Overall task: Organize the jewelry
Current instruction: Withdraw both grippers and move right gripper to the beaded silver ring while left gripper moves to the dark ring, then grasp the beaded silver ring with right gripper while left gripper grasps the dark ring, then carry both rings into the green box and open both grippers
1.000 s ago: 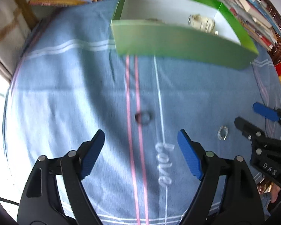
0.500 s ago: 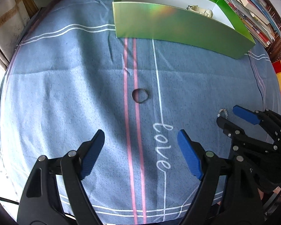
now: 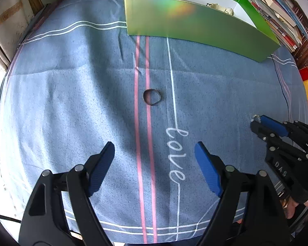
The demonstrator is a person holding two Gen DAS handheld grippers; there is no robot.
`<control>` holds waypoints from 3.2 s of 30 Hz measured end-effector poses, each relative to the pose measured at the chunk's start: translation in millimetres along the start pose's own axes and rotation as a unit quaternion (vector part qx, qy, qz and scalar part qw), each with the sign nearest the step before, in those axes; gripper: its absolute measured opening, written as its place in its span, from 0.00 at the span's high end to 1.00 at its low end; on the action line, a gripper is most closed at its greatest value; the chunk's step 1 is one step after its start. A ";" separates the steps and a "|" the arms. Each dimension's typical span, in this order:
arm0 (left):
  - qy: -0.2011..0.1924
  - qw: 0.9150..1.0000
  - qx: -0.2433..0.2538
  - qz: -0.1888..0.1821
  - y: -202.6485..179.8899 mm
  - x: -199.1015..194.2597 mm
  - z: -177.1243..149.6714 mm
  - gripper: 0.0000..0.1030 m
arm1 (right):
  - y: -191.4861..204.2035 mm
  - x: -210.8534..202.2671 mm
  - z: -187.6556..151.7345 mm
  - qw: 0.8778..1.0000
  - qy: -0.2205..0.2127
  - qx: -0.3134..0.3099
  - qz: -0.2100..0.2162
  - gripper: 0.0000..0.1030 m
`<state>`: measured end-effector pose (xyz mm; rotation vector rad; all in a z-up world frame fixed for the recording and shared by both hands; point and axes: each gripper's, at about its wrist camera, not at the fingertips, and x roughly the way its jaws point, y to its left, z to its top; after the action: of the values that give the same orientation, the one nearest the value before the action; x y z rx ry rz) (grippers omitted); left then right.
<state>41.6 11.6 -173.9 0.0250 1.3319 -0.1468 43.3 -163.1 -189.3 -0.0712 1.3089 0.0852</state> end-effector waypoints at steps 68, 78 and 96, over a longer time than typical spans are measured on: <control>-0.026 0.999 0.009 0.023 -10.8 17.4 60.9 0.80 | -37.5 -12.4 -8.9 0.998 -0.022 0.062 -0.008 0.79; -0.048 0.998 0.023 0.032 -14.7 -7.8 51.2 0.80 | -35.9 -20.1 -4.6 0.997 -0.032 0.063 -0.005 0.79; -0.092 0.995 0.034 0.026 -26.9 -43.3 85.0 0.80 | -45.5 -58.0 36.0 0.993 -0.099 0.057 0.006 0.79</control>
<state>110.6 -19.7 -110.0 0.1011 1.1415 -0.1466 67.8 -206.0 -123.8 0.0408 1.1141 0.0264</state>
